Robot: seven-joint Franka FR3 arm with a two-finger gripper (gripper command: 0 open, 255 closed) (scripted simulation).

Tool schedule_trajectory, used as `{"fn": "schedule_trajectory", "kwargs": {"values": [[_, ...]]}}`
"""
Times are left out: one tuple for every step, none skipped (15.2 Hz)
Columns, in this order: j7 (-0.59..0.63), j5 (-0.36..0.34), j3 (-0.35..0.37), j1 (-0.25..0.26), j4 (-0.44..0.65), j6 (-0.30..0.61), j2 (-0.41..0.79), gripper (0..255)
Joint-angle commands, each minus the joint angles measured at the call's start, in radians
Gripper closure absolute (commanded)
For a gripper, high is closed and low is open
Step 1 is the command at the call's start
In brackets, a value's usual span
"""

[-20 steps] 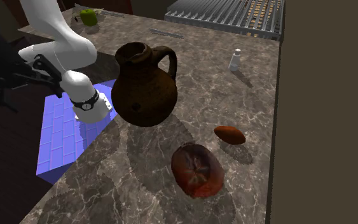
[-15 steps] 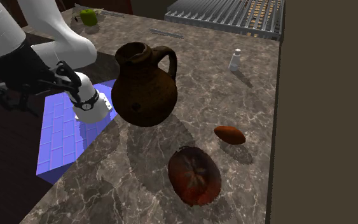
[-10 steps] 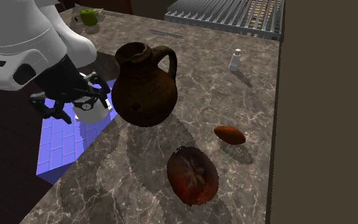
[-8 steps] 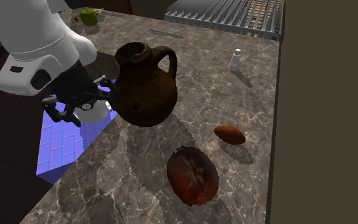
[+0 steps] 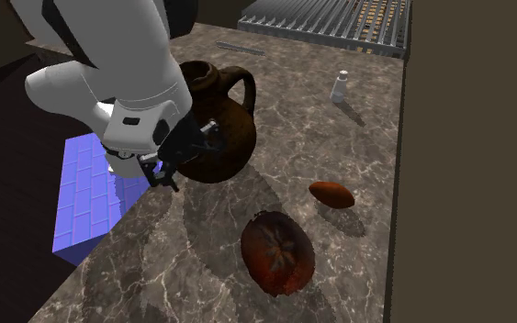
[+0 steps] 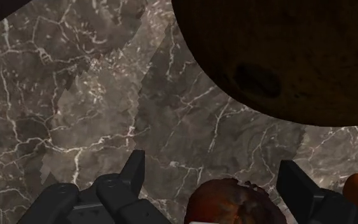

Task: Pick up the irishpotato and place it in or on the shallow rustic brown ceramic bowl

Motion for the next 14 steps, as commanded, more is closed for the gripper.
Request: {"fn": "schedule_trajectory", "kwargs": {"values": [[0.025,0.004,0.029,0.013,0.036,0.043,0.066,0],[0.037,0.005,0.043,0.019,0.051,0.063,0.094,0],[0.05,0.004,0.057,0.026,0.066,0.083,0.123,0],[0.063,0.002,0.07,0.032,0.083,0.102,0.152,0],[0.077,-0.002,0.083,0.037,0.101,0.121,0.182,0],[0.091,-0.007,0.096,0.043,0.119,0.138,0.212,0],[0.106,-0.014,0.109,0.049,0.139,0.155,0.243,0],[0.122,-0.022,0.121,0.055,0.159,0.171,0.273,0],[0.138,-0.032,0.132,0.061,0.181,0.186,0.305,0],[0.155,-0.043,0.143,0.067,0.203,0.201,0.336,0],[0.172,-0.056,0.153,0.074,0.227,0.214,0.368,0],[0.19,-0.071,0.162,0.082,0.252,0.226,0.4,0],[0.208,-0.087,0.17,0.09,0.277,0.238,0.433,0],[0.226,-0.103,0.176,0.099,0.304,0.248,0.466,0]]}}
